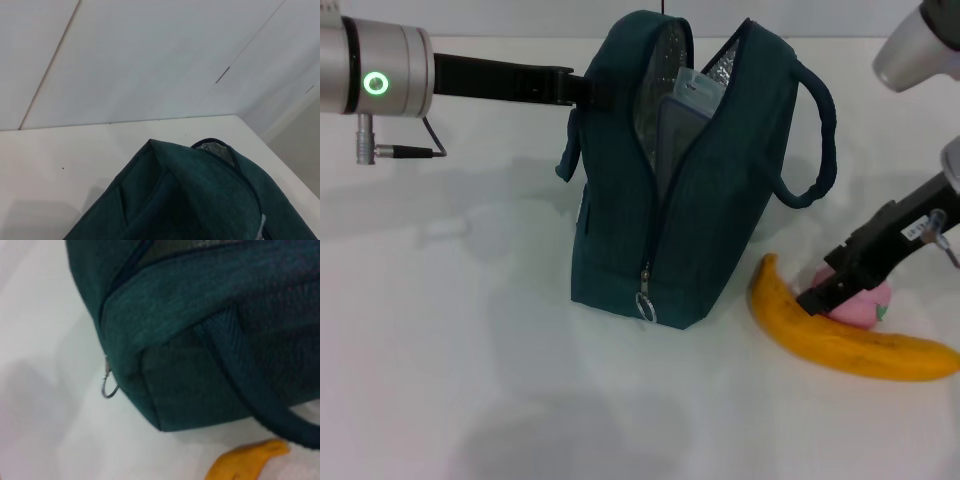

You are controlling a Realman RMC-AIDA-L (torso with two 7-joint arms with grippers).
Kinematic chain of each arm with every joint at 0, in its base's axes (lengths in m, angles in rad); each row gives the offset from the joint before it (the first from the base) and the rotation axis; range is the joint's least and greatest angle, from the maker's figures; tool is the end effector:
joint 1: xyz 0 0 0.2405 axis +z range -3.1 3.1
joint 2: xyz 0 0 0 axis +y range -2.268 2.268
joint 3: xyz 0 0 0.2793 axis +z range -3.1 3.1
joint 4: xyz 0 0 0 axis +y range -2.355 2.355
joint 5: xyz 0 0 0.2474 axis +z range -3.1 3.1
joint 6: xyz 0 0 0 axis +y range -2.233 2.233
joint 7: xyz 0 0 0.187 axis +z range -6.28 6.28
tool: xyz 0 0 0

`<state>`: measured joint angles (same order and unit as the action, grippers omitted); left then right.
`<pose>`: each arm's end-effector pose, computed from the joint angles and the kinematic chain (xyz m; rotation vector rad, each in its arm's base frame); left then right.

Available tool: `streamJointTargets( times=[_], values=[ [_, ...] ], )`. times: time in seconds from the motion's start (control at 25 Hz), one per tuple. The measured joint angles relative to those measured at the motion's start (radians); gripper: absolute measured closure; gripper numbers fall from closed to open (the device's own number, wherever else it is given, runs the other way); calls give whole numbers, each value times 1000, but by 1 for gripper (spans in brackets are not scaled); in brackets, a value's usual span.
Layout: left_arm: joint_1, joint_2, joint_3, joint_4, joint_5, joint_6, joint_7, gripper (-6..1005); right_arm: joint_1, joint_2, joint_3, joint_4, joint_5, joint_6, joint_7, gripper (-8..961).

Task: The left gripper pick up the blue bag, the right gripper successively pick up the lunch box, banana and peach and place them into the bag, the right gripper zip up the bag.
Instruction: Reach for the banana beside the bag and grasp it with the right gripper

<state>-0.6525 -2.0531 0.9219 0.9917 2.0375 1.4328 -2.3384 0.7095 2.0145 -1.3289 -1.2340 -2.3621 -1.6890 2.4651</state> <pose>-0.1939 0.4575 -0.0095 -2.5574 -1.2823 -0.5618 0.1725 0.4056 -0.0428 -2.8528 0.9122 -0.4114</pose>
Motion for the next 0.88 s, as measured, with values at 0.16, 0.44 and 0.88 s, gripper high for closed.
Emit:
streamJointTargets(
  times=[0.16,0.44,0.88],
  values=[
    [1,0,0,-1,2,0,3,930,1,1,-23,36,5,52,-14,194],
    [5,-4,0,-1,3,0,15,930,12,8,-98,90,15,138,-34,195],
    [7,-8,0,-1,2,0,24,930,29,10,-140,164,49,200,-37,197]
  ],
)
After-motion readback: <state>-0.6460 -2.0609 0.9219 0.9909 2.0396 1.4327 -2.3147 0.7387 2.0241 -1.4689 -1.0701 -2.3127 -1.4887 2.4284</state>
